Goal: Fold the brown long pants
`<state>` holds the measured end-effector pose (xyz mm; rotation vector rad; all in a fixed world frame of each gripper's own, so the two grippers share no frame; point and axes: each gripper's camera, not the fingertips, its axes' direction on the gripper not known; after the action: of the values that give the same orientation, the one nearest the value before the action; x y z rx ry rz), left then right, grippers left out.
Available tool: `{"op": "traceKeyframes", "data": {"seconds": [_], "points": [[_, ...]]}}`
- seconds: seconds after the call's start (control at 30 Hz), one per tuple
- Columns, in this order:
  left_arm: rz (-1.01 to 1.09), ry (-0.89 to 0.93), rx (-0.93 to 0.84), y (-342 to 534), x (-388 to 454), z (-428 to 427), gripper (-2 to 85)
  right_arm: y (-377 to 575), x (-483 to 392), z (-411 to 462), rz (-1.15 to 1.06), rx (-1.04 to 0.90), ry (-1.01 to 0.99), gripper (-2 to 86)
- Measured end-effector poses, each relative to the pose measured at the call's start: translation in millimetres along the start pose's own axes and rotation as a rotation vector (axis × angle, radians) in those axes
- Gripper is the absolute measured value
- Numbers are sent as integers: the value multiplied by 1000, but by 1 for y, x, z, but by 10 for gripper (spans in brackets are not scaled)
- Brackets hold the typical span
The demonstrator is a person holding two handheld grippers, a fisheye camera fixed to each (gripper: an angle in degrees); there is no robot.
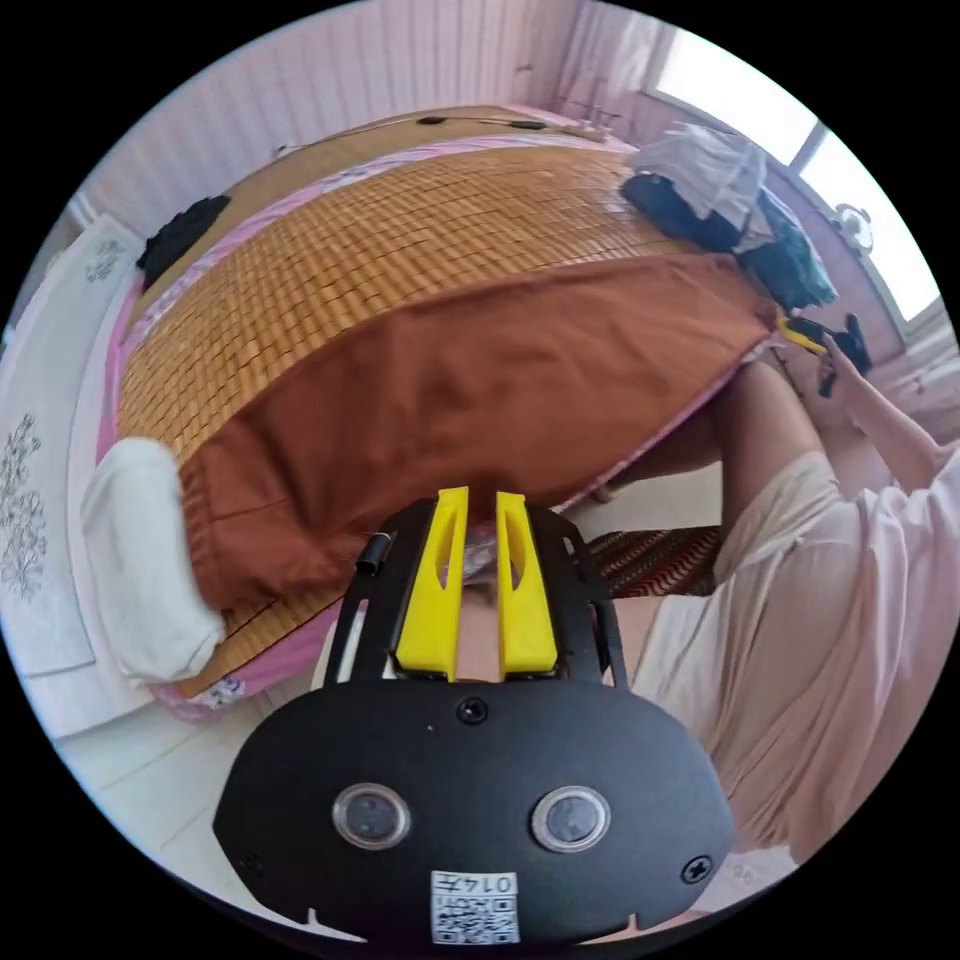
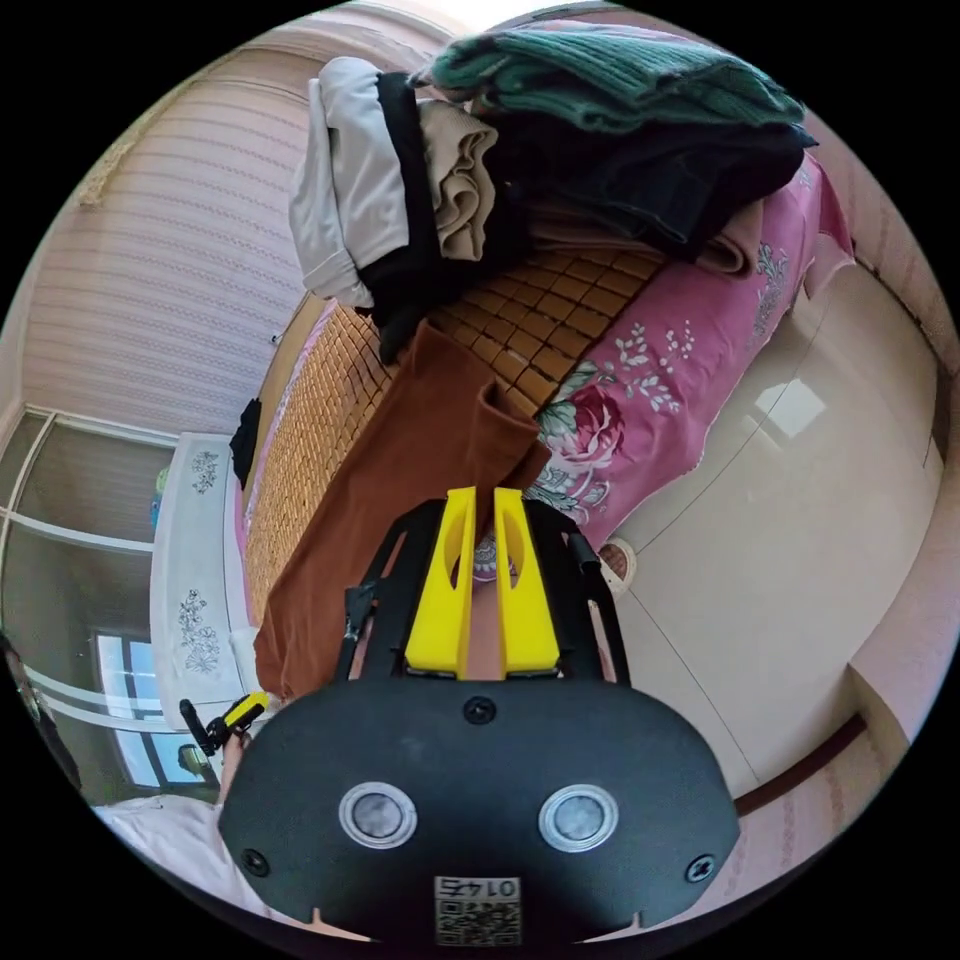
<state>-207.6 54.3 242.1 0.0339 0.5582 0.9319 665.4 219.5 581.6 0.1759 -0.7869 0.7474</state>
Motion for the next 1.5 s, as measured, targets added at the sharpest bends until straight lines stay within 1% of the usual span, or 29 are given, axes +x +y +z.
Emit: {"op": "traceKeyframes", "data": {"seconds": [0.07,0.1,0.17,0.23,0.33,0.43,0.5,0.6,0.63,0.7,0.73,0.77,0.8,0.83,0.87,0.9,0.97,1.07,1.2,1.23,1.27,1.3,1.4,1.43,1.47,1.5], "points": [[39,93,20,-22,31,26,64,-7,-20,23,-17,-80,30,27],[43,114,16,-28,37,34,63,-8,-27,27,-29,-83,48,23],[51,151,-75,-46,56,71,61,-7,-55,35,-99,-57,137,13],[41,107,-162,-52,64,96,52,-6,-63,50,-110,-89,196,10],[22,75,-168,-52,68,113,14,-1,-63,80,-91,-143,243,9],[8,131,-208,-52,67,121,-5,7,-72,87,-86,-99,209,17],[12,130,-220,-50,67,122,-7,14,-77,87,-82,-73,235,24],[14,138,-185,-44,72,114,-5,26,-89,82,-91,-21,351,25],[25,140,-151,-42,75,108,-5,32,-102,80,-120,12,437,14],[42,136,-95,-41,81,98,-5,42,-137,83,-253,48,505,6],[53,130,-52,-42,84,93,-5,49,-169,93,-373,55,511,3],[59,120,-16,-43,87,91,-5,57,-206,110,-508,26,487,1],[60,115,-2,-45,89,90,-5,61,-226,122,-582,-2,465,0],[59,112,23,-48,90,93,-5,72,-267,150,-732,-77,409,-1],[56,126,26,-53,90,99,-4,86,-310,181,-877,-163,361,-2],[54,139,18,-56,90,104,-3,94,-331,198,-942,-204,347,-2],[54,170,-28,-65,95,123,0,132,-410,267,-1196,-346,331,-3],[105,108,-72,-70,107,139,0,168,-483,341,-1397,-404,392,-3],[102,76,-99,-69,110,150,-4,175,-541,404,-1430,-445,454,-3],[93,86,-103,-69,108,152,-5,174,-548,427,-1422,-470,525,-3],[91,93,-103,-67,106,153,-5,171,-547,450,-1402,-534,602,-3],[91,97,-101,-67,106,153,-5,170,-552,448,-1408,-499,566,-3],[90,124,-89,-61,100,155,-7,163,-563,463,-1438,-609,606,-4],[89,140,-84,-59,97,156,-7,158,-570,468,-1444,-695,631,-4],[88,158,-82,-57,94,156,-7,154,-577,468,-1458,-724,634,-4],[89,163,-81,-56,93,156,-8,152,-580,466,-1471,-701,624,-4]]}}
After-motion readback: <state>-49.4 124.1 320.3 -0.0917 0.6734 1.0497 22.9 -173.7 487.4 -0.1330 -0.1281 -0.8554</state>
